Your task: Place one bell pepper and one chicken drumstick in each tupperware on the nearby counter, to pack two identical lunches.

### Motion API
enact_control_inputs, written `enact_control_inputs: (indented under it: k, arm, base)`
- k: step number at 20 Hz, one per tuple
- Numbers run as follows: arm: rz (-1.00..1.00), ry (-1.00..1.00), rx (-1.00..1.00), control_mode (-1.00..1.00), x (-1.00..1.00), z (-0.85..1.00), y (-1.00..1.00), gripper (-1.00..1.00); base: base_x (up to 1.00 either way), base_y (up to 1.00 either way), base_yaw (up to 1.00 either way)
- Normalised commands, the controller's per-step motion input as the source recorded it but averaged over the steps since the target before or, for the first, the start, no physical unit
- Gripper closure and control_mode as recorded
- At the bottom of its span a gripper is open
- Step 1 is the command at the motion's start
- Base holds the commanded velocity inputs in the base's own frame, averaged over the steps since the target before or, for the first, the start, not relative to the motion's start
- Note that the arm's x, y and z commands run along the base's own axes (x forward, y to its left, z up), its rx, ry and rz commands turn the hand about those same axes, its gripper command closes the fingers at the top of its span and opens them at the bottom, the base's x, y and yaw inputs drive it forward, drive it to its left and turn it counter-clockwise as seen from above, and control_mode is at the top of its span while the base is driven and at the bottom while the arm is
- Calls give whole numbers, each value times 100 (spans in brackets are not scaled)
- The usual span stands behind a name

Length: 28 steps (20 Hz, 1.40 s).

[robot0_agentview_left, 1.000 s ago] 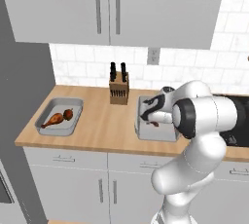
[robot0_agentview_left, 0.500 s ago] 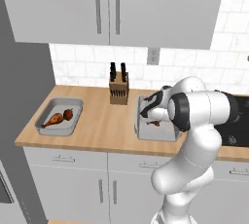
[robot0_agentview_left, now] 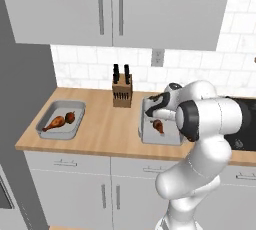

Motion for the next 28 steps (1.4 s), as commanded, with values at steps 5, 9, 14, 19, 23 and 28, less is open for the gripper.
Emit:
enact_control_inputs:
  k: [5, 9, 14, 19, 23, 28]
  arm:
    - [0, -28, -1, -100, -58, 83, 11, -100]
    - [0, -15, -1, -100, -83, 96, 3, -100]
    - [-3, 0, 0, -100, -96, 97, -5, -100]
    - [-8, 5, 0, -100, -100, 89, -17, -100]
    - [-7, 9, 0, -100, -99, 63, -7, -100]
    - [-6, 2, 0, -100, -100, 61, -7, -100]
  base:
    - [0, 0, 0]
    - [0, 0, 0]
    - [0, 0, 0]
    - [0, 0, 0]
    - [0, 0, 0]
    - [0, 0, 0]
